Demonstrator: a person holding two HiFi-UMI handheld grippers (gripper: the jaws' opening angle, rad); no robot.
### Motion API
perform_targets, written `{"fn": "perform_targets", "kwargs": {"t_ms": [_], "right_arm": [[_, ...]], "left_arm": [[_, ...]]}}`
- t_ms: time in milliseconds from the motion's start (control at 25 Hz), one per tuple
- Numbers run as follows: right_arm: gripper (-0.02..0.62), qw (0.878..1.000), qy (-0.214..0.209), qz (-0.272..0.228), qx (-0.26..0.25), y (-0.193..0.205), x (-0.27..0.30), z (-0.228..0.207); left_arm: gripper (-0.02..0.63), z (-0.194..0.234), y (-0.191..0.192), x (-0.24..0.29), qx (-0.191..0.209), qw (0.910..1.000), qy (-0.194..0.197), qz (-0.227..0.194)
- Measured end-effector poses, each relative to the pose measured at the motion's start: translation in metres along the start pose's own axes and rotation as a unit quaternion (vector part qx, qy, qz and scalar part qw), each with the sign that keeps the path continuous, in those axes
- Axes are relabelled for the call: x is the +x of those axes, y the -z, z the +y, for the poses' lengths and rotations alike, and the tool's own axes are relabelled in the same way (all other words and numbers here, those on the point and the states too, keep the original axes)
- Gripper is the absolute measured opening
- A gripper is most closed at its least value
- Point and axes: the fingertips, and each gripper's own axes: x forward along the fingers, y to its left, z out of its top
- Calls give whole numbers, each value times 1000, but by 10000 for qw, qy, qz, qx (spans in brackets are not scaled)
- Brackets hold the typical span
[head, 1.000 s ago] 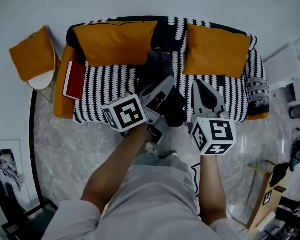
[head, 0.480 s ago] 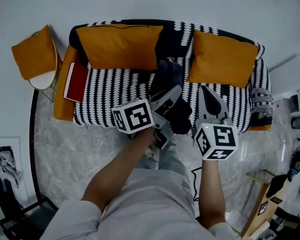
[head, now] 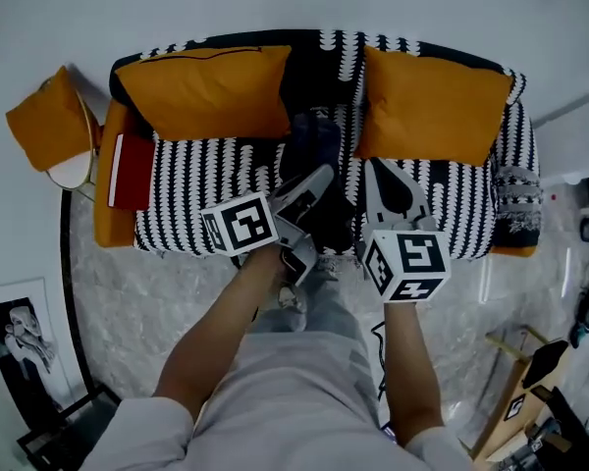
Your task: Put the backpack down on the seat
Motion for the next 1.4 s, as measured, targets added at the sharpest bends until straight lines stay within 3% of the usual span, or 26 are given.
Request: {"fn": "perform_targets", "kwargs": {"t_ms": [480,880,1080,1280,1400], "right_arm": [[2,9978,-306,379,452,31,81,-60],[2,9951,-369,662,637,51,131,-97],[2,9939,-348,778,700,58,154,-101],[2,9932,-255,847,761,63,177,-99],[2,9925,-270,918,757,69,187,-91]], "left_arm": [[15,76,-32,91,54,9988,-350,340],[15,112,-66,153,137,9986,-329,397],[15,135,-81,171,166,9981,-328,492],[15,175,-82,176,241,9943,-544,882],[15,190,-91,173,49,9953,-481,844]]}}
